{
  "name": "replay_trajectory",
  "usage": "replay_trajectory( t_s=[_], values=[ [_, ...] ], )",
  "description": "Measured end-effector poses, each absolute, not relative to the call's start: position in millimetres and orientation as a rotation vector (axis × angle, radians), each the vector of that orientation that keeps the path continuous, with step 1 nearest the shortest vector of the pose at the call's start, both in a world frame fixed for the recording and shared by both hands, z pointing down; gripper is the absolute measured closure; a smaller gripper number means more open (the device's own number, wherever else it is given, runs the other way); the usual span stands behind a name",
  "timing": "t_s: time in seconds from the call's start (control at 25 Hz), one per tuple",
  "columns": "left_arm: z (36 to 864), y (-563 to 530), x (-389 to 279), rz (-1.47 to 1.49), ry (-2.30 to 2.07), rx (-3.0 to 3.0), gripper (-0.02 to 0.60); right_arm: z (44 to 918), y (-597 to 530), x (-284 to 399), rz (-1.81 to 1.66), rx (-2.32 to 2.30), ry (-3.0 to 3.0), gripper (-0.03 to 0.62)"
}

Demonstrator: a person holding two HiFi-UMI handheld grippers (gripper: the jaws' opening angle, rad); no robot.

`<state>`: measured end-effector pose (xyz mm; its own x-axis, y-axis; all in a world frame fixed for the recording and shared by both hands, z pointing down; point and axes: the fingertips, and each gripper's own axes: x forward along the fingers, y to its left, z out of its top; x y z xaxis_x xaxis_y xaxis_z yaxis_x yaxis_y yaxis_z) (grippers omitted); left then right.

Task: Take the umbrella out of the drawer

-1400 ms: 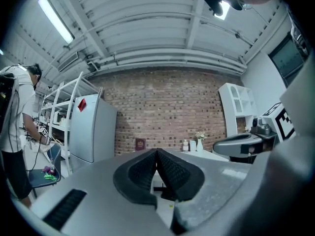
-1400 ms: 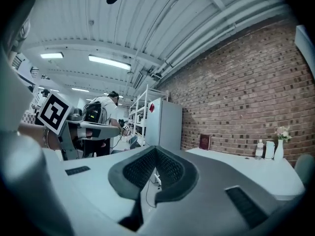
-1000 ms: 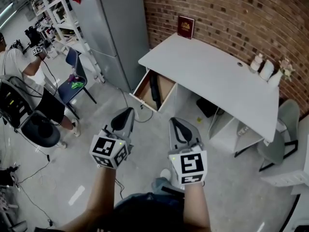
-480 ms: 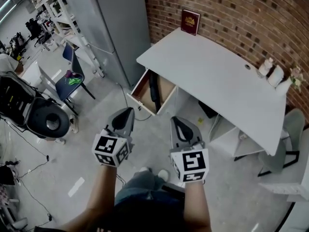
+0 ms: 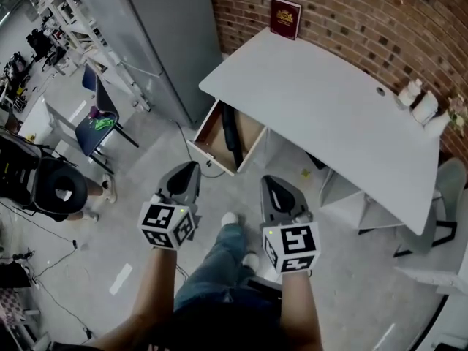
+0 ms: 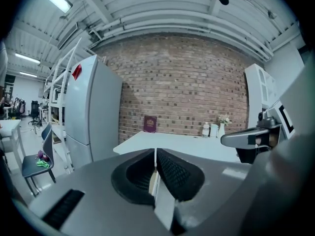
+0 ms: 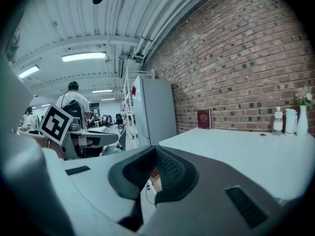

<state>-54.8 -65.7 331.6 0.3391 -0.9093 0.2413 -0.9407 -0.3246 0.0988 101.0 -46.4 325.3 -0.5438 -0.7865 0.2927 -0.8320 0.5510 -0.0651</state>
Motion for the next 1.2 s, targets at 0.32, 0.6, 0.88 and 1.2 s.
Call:
replay_trajectory(
  t_s=[0.32, 0.6, 0.88, 1.2],
  values=[
    [371, -141, -80, 0.256, -1.593, 2.343, 0.584, 355, -116, 88, 0.324, 1.423, -2.512, 0.602],
    [418, -217, -109, 0.302, -1.502, 2.264, 0.539, 396, -173, 57, 0.362, 1.341, -2.413, 0.602],
    [465, -275, -116, 0.249, -1.311, 2.199, 0.400, 431, -219, 33, 0.400, 1.290, -2.337, 0.602],
    [513, -309, -115, 0.268, -1.240, 2.120, 0.584, 473, -251, 39, 0.453, 1.337, -2.262, 0.602]
  ],
)
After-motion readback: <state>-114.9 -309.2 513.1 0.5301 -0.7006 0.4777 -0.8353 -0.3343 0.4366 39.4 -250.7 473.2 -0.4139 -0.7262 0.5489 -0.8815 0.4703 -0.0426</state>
